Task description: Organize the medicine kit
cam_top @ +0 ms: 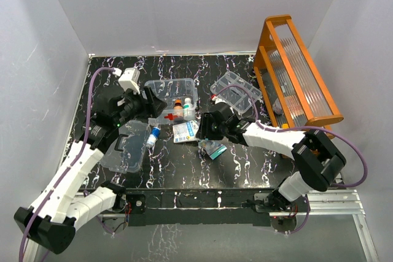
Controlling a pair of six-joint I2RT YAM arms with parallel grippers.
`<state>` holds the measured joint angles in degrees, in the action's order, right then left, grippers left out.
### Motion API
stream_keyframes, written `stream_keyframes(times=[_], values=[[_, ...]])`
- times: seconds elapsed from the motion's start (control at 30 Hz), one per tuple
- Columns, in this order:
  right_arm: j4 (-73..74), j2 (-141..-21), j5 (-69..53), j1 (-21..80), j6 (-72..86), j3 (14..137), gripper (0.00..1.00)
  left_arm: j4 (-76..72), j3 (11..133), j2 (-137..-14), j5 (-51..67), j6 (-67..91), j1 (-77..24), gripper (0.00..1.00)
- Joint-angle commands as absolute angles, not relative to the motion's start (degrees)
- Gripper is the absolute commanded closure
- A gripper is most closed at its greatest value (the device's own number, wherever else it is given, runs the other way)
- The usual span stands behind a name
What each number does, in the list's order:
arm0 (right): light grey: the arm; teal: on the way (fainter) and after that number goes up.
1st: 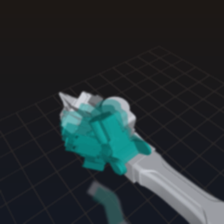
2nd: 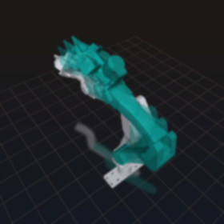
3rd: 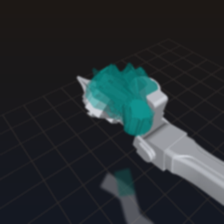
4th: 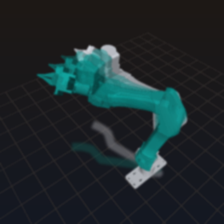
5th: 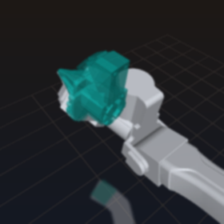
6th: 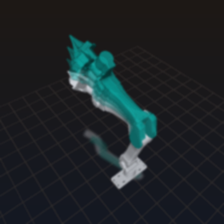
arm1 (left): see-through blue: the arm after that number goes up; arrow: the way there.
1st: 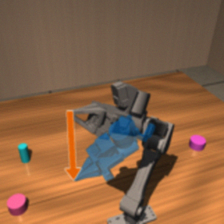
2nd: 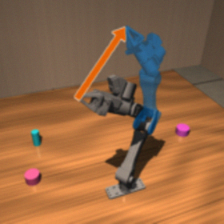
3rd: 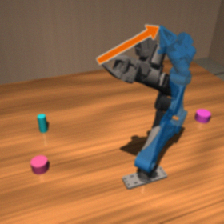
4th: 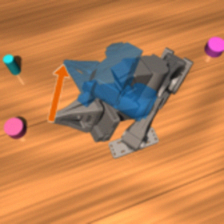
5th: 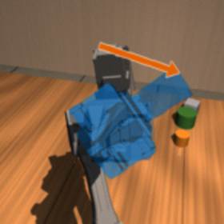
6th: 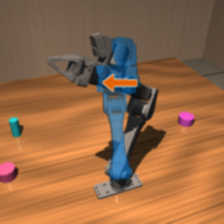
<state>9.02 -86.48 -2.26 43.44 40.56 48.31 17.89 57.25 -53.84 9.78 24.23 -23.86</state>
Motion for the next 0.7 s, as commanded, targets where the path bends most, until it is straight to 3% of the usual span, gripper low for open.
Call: stream_keyframes(times=[0.0,0.4,0.67], values=[[0.5,-88.9,-1.9,43.7,41.2,48.7,0.57,18.3,54.6,-48.9,11.7,28.7,-24.1,0.44],[0.5,-97.4,1.5,43.7,39.5,55.2,0.62,26.8,56.5,-46.4,12.3,24.4,-24.1,0.44],[-0.5,-98.1,-0.8,43.7,43.3,55.5,0.95,26.2,54.9,-46.1,14.3,23.2,-24.1,0.42]])
